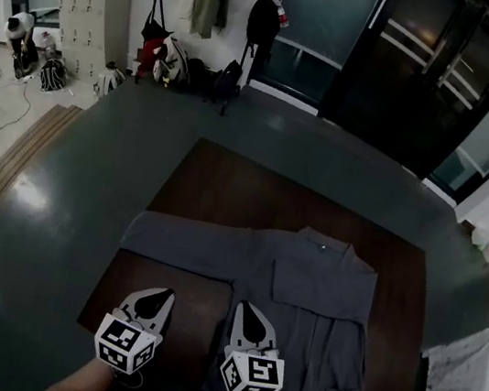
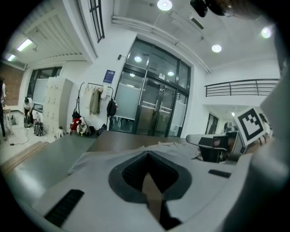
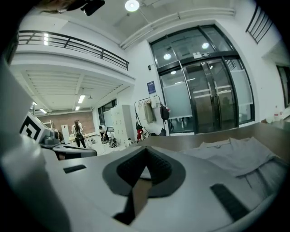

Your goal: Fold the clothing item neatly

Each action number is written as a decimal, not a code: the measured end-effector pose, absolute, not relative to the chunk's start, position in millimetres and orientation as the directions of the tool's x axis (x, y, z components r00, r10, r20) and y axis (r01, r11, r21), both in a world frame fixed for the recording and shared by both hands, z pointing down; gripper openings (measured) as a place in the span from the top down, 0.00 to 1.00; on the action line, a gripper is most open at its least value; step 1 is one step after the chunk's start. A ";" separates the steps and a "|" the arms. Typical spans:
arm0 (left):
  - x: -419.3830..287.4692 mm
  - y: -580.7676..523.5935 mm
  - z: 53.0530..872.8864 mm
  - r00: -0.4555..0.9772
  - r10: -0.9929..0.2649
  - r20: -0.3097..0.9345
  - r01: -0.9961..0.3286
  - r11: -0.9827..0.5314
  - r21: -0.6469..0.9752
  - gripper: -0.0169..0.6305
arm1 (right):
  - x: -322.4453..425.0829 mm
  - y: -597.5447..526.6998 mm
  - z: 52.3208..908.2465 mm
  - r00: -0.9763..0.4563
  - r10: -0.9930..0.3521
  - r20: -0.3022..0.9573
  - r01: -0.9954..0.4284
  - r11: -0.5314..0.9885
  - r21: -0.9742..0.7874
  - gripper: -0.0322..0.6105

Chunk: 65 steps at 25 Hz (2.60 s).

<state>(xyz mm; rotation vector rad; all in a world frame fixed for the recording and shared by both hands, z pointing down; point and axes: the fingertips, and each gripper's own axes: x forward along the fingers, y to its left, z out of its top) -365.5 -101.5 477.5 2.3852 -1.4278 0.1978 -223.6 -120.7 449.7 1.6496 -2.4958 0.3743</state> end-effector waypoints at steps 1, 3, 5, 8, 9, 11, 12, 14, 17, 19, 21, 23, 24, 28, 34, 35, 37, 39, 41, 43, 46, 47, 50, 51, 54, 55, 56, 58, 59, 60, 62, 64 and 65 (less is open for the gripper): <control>-383.8 -106.7 479.7 0.481 -0.826 0.294 -0.874 -0.425 0.237 0.96 | -239.9 -123.7 449.4 -0.391 -0.888 0.244 -0.920 0.369 -0.132 0.97; -414.9 -114.0 483.8 0.493 -0.822 0.285 -0.866 -0.433 0.250 0.96 | -271.0 -126.7 451.6 -0.389 -0.885 0.254 -0.921 0.368 -0.127 0.97; -439.4 -118.8 491.0 0.502 -0.816 0.287 -0.862 -0.446 0.241 0.96 | -298.4 -127.9 459.4 -0.391 -0.879 0.273 -0.920 0.374 -0.115 0.97; -471.2 -124.9 504.3 0.497 -0.813 0.303 -0.866 -0.440 0.238 0.96 | -330.6 -130.8 470.6 -0.386 -0.873 0.297 -0.922 0.370 -0.111 0.97; -482.2 -127.5 508.7 0.491 -0.814 0.311 -0.869 -0.432 0.241 0.96 | -340.7 -132.2 473.2 -0.386 -0.872 0.303 -0.923 0.368 -0.116 0.97; -503.7 -134.2 516.6 0.474 -0.817 0.327 -0.878 -0.413 0.241 0.96 | -361.0 -135.1 477.6 -0.393 -0.864 0.316 -0.919 0.376 -0.117 0.97; -512.9 -137.8 519.8 0.466 -0.820 0.333 -0.883 -0.403 0.242 0.96 | -370.1 -136.2 480.0 -0.401 -0.857 0.323 -0.916 0.386 -0.112 0.97; -526.9 -143.9 524.1 0.452 -0.826 0.338 -0.889 -0.386 0.244 0.96 | -384.1 -137.8 484.9 -0.415 -0.845 0.337 -0.908 0.406 -0.100 0.97; -538.8 -147.7 526.3 0.435 -0.832 0.344 -0.897 -0.368 0.246 0.96 | -397.7 -136.7 490.3 -0.430 -0.831 0.352 -0.900 0.426 -0.093 0.97; -542.1 -146.4 523.2 0.424 -0.836 0.347 -0.902 -0.356 0.246 0.96 | -404.4 -133.5 491.5 -0.446 -0.820 0.359 -0.891 0.444 -0.094 0.97; -543.2 -143.1 518.7 0.409 -0.844 0.347 -0.909 -0.341 0.241 0.96 | -409.8 -130.0 492.9 -0.472 -0.805 0.360 -0.877 0.471 -0.097 0.97; -544.4 -139.2 515.0 0.386 -0.854 0.348 -0.917 -0.316 0.241 0.96 | -414.6 -128.0 495.4 -0.503 -0.787 0.358 -0.857 0.506 -0.093 0.97; -545.8 -136.9 513.1 0.374 -0.859 0.349 -0.922 -0.301 0.245 0.96 | -417.6 -127.3 496.5 -0.520 -0.775 0.359 -0.845 0.527 -0.088 0.97; -562.9 -134.8 506.4 0.322 -0.882 0.344 -0.938 -0.249 0.240 0.96 | -433.8 -132.2 500.1 -0.571 -0.738 0.361 -0.805 0.589 -0.070 0.97; -597.2 -140.6 509.1 0.332 -0.874 0.355 -0.938 -0.268 0.218 0.96 | -476.1 -137.2 513.4 -0.595 -0.714 0.369 -0.792 0.600 -0.114 0.97; -601.8 -143.2 511.1 0.350 -0.866 0.357 -0.933 -0.287 0.218 0.96 | -486.9 -138.4 516.6 -0.594 -0.710 0.378 -0.791 0.602 -0.110 0.97; -615.1 -151.1 517.9 0.388 -0.844 0.369 -0.919 -0.328 0.218 0.96 | -509.0 -145.3 524.4 -0.567 -0.717 0.406 -0.806 0.584 -0.095 0.97; -634.5 -161.0 526.0 0.417 -0.823 0.386 -0.908 -0.356 0.223 0.96 | -530.2 -154.4 536.2 -0.529 -0.725 0.441 -0.830 0.550 -0.093 0.97; -651.0 -171.5 534.6 0.442 -0.804 0.397 -0.896 -0.379 0.229 0.96 | -547.6 -162.8 551.7 -0.496 -0.721 0.485 -0.844 0.531 -0.074 0.97; -662.0 -181.7 541.8 0.467 -0.789 0.400 -0.884 -0.402 0.239 0.96 | -560.0 -171.2 566.3 -0.460 -0.716 0.525 -0.850 0.526 -0.029 0.96; -669.9 -192.9 550.8 0.504 -0.764 0.404 -0.864 -0.431 0.263 0.96 | -571.7 -178.7 589.7 -0.423 -0.692 0.585 -0.856 0.517 -0.008 0.93; -669.1 -195.2 553.7 0.519 -0.754 0.403 -0.855 -0.444 0.270 0.96 | -573.1 -179.8 598.3 -0.408 -0.681 0.608 -0.858 0.513 -0.002 0.90; -664.3 -199.7 560.3 0.566 -0.721 0.400 -0.824 -0.481 0.298 0.96 | -575.4 -187.2 616.9 -0.342 -0.667 0.662 -0.871 0.489 0.043 0.86; -663.4 -200.7 561.6 0.579 -0.711 0.400 -0.815 -0.492 0.305 0.96 | -576.0 -190.8 621.2 -0.318 -0.667 0.674 -0.876 0.479 0.061 0.85; -658.6 -200.5 566.5 0.610 -0.684 0.400 -0.792 -0.522 0.317 0.96 | -575.6 -199.2 636.2 -0.261 -0.659 0.705 -0.880 0.463 0.107 0.84; -657.0 -200.1 568.3 0.617 -0.677 0.401 -0.787 -0.529 0.318 0.96 | -575.1 -200.9 642.3 -0.248 -0.651 0.717 -0.879 0.463 0.116 0.83; -656.3 -200.0 570.1 0.621 -0.671 0.404 -0.784 -0.534 0.317 0.96 | -574.4 -202.4 648.0 -0.234 -0.642 0.730 -0.878 0.462 0.125 0.83; -657.9 -200.1 572.8 0.619 -0.664 0.419 -0.785 -0.535 0.311 0.96 | -571.2 -205.0 655.3 -0.195 -0.640 0.743 -0.879 0.451 0.158 0.83; -659.7 -199.8 573.6 0.616 -0.663 0.425 -0.787 -0.533 0.310 0.96 | -568.9 -206.0 656.5 -0.174 -0.647 0.743 -0.879 0.442 0.179 0.83; -662.0 -199.5 574.1 0.613 -0.664 0.428 -0.790 -0.529 0.311 0.96 | -567.3 -206.6 656.8 -0.157 -0.654 0.740 -0.879 0.434 0.196 0.83; -667.8 -200.5 574.8 0.608 -0.667 0.431 -0.794 -0.521 0.314 0.96 | -567.2 -208.4 656.2 -0.139 -0.666 0.733 -0.881 0.421 0.215 0.83; -672.9 -202.8 575.0 0.602 -0.670 0.434 -0.798 -0.515 0.313 0.96 | -568.8 -210.8 654.7 -0.135 -0.674 0.726 -0.889 0.406 0.212 0.84; -674.1 -203.2 575.1 0.601 -0.670 0.435 -0.799 -0.513 0.313 0.96 | -568.9 -211.2 654.0 -0.137 -0.677 0.723 -0.895 0.397 0.202 0.85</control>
